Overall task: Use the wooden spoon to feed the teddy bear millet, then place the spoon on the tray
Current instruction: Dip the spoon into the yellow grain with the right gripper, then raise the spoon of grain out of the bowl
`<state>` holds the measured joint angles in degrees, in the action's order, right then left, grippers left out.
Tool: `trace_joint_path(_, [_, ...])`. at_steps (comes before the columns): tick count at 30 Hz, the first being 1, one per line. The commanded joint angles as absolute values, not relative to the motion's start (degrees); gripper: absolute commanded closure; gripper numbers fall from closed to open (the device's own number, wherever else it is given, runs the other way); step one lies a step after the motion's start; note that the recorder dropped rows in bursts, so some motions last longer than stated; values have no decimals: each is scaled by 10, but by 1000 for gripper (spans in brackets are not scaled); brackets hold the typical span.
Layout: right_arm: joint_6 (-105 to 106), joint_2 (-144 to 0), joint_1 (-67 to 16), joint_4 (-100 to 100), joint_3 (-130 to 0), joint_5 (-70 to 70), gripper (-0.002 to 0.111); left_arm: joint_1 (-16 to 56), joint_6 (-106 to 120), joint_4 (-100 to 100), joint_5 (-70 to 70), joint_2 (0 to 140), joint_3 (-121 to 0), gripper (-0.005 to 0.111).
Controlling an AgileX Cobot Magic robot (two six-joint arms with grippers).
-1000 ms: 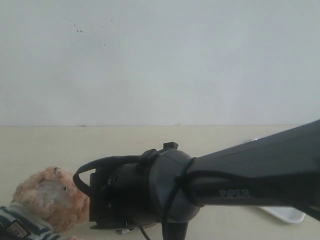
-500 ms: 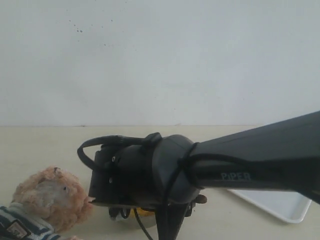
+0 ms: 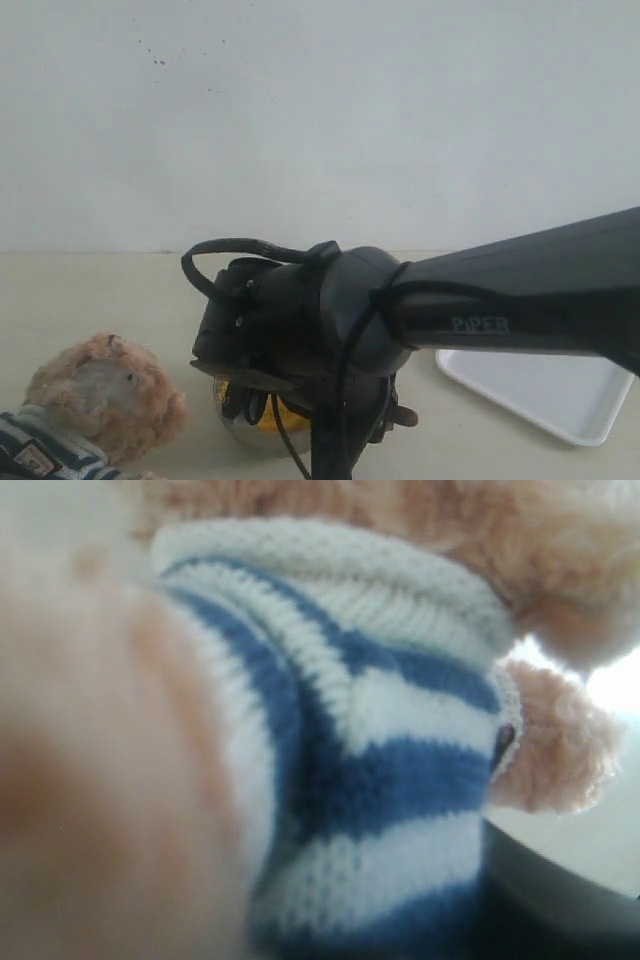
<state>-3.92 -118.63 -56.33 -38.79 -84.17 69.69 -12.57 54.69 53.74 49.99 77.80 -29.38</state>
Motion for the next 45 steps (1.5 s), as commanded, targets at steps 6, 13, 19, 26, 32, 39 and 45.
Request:
trace_joint_path(6, [-40, -1135, -538, -332, -875, 700, 107, -128, 550, 546, 503, 774, -292, 101])
trace_joint_path(13, [-13, -1118, -518, -263, -875, 700, 107, -128, 550, 546, 503, 774, -292, 101])
trace_joint_path(19, [23, -1112, -498, -185, -875, 700, 107, -128, 550, 546, 503, 774, -292, 101])
trace_joint_path(26, [50, -1098, -469, -137, -875, 700, 107, -128, 550, 546, 503, 774, -292, 101])
trace_joint_path(32, [93, -1087, -448, -55, -875, 700, 107, -128, 550, 546, 503, 774, -292, 101])
trace_joint_path(39, [105, -1075, -434, -33, -875, 700, 107, -128, 550, 546, 503, 774, -292, 101])
trace_joint_path(45, [128, -1070, -421, 6, -875, 700, 107, -128, 550, 546, 503, 774, -292, 101])
